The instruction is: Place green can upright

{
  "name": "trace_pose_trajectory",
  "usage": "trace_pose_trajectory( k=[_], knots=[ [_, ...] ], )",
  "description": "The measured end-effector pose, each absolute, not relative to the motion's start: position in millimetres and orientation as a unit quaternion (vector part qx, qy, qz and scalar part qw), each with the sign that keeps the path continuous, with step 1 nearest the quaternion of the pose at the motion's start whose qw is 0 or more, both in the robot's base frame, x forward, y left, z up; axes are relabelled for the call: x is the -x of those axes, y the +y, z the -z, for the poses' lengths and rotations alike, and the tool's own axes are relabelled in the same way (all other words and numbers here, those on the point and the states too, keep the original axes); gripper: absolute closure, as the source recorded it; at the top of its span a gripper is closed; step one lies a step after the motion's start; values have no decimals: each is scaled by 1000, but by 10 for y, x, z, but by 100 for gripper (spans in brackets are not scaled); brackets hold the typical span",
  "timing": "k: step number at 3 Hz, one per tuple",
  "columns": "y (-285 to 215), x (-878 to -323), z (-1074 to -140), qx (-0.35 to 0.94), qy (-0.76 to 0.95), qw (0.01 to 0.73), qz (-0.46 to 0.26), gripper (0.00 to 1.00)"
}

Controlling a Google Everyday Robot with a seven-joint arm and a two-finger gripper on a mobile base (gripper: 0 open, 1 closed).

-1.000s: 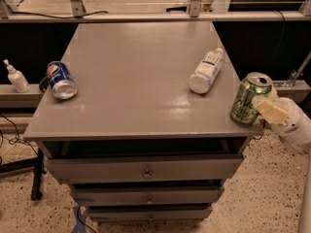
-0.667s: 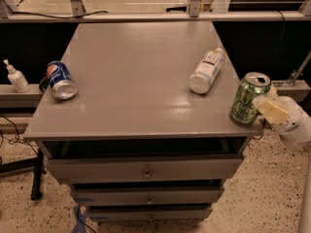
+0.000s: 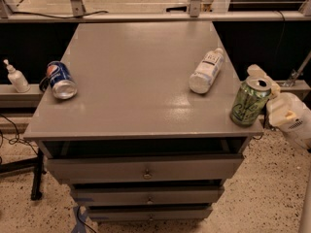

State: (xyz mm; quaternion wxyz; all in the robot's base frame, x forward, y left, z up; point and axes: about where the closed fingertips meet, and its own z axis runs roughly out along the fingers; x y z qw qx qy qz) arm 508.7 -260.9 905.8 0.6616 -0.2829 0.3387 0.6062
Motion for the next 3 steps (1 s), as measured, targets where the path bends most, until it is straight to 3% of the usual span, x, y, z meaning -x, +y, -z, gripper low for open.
trace_pose_trajectory(
  k=[3],
  knots=[
    [-3008,-5021,-9867,395,452,610,-517,0]
  ],
)
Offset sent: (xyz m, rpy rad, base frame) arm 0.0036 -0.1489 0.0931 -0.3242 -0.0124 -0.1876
